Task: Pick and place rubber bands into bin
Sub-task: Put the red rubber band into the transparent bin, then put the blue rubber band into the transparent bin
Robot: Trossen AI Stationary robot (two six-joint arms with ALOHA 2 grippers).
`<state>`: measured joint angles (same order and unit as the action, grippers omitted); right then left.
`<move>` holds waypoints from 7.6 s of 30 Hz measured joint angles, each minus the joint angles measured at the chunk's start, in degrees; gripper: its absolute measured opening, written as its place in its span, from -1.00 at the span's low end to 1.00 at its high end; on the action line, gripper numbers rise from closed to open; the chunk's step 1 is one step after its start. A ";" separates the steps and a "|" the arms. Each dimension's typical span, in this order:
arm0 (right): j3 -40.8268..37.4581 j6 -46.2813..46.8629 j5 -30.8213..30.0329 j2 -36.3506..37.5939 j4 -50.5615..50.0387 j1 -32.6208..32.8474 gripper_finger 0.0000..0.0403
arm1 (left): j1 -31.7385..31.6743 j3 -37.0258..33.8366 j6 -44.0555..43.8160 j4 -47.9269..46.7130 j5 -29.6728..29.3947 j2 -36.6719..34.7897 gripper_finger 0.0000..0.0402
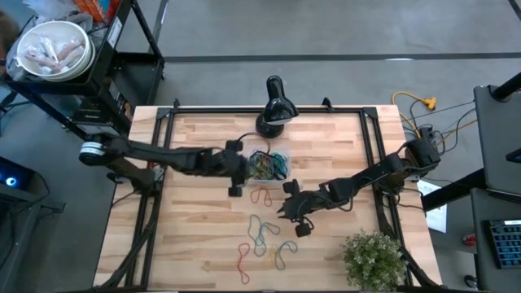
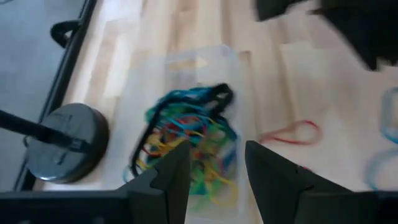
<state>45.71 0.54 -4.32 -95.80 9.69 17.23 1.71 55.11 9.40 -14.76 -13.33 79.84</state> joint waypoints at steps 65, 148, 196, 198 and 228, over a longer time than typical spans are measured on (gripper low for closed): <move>41.64 12.61 5.55 -27.23 -59.26 -2.91 -0.96 | 33.30 -23.51 -14.70 8.29 -40.76 -23.97 -0.32; 34.10 -4.63 -11.11 -6.50 -52.13 -13.50 -0.52 | 33.30 -23.54 -14.70 8.28 -40.76 -23.86 -0.32; 21.56 0.35 4.66 -16.84 -14.34 0.77 -0.38 | 33.25 -23.60 -14.55 9.29 -40.97 -22.86 -0.32; 22.26 0.34 4.88 -17.98 -15.28 0.77 -0.37 | 33.25 -23.60 -14.54 9.29 -40.97 -22.86 -0.32; 24.72 2.36 5.76 -23.29 -14.40 -0.04 -0.29 | 33.25 -23.60 -14.48 9.81 -40.95 -22.85 -0.32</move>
<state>70.44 2.90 1.43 -119.09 -4.71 17.19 34.96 31.51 -5.08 -4.95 -54.28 56.99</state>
